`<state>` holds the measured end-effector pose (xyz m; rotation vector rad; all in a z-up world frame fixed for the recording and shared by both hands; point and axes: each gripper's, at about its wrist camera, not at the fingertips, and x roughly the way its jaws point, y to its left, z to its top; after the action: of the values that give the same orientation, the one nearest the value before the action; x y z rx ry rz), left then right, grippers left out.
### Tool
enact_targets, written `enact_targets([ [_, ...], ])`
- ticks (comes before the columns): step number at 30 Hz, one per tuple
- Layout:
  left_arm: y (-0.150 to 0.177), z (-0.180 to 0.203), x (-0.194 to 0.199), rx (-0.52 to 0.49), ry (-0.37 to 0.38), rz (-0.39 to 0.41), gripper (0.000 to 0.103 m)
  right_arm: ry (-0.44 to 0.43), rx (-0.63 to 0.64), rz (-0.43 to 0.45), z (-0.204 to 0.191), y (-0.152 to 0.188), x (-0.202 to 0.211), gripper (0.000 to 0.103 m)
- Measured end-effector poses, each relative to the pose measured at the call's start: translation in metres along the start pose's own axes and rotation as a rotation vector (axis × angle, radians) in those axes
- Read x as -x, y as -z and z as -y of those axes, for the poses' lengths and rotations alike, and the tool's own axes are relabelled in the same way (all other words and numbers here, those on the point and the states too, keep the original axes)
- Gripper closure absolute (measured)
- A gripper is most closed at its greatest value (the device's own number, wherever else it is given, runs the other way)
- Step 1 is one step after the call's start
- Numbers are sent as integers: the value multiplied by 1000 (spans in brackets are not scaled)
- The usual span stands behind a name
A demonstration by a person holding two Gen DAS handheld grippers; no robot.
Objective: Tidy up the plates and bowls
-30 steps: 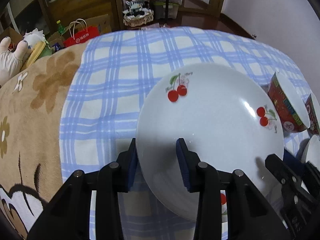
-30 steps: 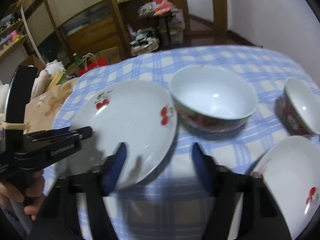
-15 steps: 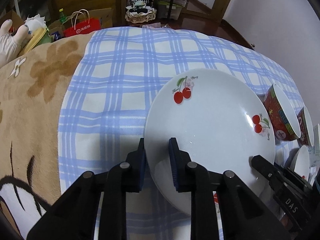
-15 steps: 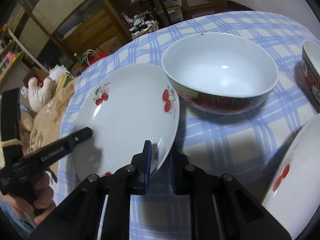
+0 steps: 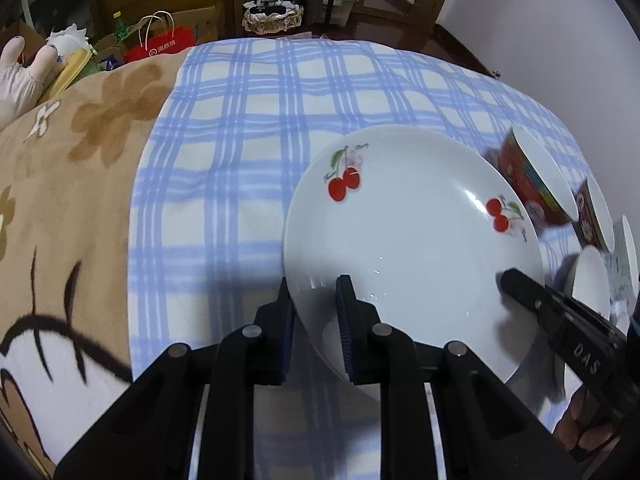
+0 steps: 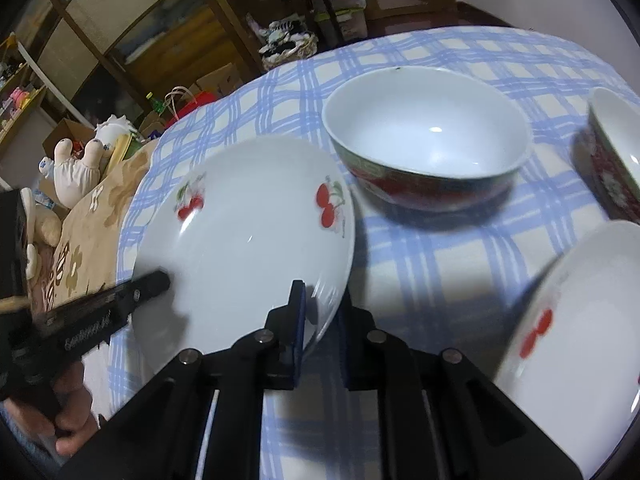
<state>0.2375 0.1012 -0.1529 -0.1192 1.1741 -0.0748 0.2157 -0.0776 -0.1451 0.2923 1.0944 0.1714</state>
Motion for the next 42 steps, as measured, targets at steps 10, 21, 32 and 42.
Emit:
enact_targets([
  [10, 35, 8, 28, -3, 4, -82, 82, -5, 18, -11, -1, 28, 28, 89],
  [21, 67, 21, 37, -52, -9, -204, 83, 11, 14, -65, 5, 76, 59, 88],
  [32, 85, 34, 37, -123, -128, -237, 93, 0, 3, -103, 23, 118, 69, 90],
  [42, 86, 37, 42, -122, -139, -202, 91, 1, 21, -93, 25, 121, 69, 90],
])
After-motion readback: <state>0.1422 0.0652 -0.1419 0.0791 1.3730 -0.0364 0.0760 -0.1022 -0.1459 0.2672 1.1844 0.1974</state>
